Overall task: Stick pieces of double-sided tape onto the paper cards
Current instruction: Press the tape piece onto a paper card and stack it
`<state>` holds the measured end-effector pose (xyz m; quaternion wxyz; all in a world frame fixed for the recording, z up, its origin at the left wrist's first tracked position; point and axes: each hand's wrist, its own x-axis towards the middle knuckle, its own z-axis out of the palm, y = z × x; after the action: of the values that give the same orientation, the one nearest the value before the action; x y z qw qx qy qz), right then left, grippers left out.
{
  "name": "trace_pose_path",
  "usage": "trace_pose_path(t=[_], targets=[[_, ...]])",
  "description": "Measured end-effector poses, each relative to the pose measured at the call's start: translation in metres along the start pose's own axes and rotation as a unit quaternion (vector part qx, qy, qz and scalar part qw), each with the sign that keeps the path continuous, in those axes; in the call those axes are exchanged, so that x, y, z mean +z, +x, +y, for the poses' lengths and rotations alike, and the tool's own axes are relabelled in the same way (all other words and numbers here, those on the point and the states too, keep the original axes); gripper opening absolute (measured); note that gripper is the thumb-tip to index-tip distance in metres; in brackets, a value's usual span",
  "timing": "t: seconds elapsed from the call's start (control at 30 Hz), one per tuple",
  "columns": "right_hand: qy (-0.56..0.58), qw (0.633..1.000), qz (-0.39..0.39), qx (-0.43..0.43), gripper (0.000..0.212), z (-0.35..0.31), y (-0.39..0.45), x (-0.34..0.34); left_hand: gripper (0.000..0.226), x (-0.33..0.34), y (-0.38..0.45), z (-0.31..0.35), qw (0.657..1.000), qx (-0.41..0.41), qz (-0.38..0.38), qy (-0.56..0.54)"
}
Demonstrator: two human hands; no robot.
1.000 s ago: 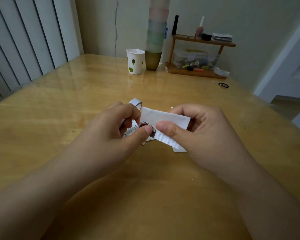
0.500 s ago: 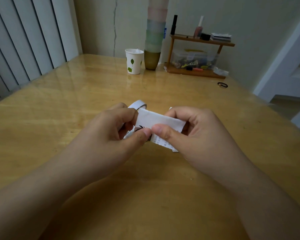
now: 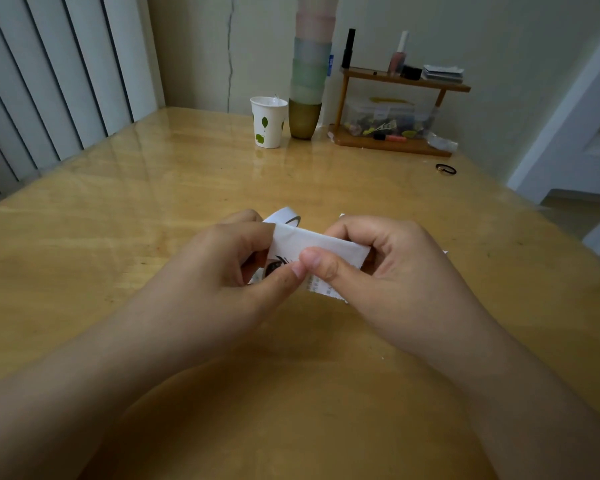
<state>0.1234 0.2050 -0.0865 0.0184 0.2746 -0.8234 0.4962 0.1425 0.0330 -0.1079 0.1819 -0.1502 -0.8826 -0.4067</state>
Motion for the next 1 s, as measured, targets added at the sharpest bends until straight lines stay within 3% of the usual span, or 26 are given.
trace_pose_path(t=[0.33, 0.6, 0.7, 1.0], targets=[[-0.03, 0.999, -0.009, -0.008, 0.018, 0.0009, 0.0012, 0.0019, 0.018, 0.001, -0.0007, 0.0022, 1.0, 0.005, -0.017, -0.004], [-0.031, 0.999, -0.011, 0.005, 0.018, 0.0027, 0.0015, 0.0023, 0.022, 0.0016, -0.0009, 0.0026, 1.0, 0.006, -0.005, 0.006], [-0.032, 0.999, -0.012, 0.007, 0.018, 0.0034, 0.0016, 0.0025, 0.033, 0.002, -0.0009, 0.0016, 1.0, 0.009, -0.004, 0.015], [-0.035, 0.999, -0.011, 0.004, 0.019, 0.003, 0.0018, 0.003, 0.03, 0.0014, -0.0007, 0.0012, 1.0, 0.008, -0.013, 0.009]])
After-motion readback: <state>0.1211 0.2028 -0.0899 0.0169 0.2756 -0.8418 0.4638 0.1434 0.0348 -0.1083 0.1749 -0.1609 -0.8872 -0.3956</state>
